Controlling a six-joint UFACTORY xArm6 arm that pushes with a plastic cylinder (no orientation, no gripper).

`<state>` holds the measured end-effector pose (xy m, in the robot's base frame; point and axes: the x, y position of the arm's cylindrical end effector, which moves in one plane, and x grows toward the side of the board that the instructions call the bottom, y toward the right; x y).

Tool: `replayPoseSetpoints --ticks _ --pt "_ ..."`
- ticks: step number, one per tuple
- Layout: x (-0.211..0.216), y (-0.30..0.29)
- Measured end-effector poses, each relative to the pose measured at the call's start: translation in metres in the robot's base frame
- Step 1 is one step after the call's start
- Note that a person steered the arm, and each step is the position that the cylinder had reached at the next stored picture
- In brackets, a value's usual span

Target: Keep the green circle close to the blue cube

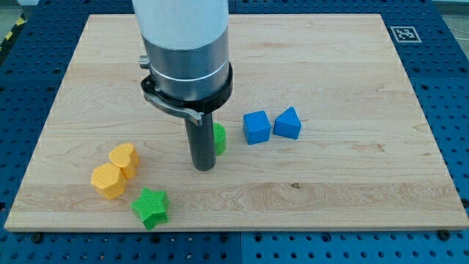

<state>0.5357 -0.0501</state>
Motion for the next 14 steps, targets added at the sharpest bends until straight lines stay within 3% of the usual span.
replayPoseSetpoints --ticks 6,14 --pt "-0.036 -0.013" --pt "-0.014 0.006"
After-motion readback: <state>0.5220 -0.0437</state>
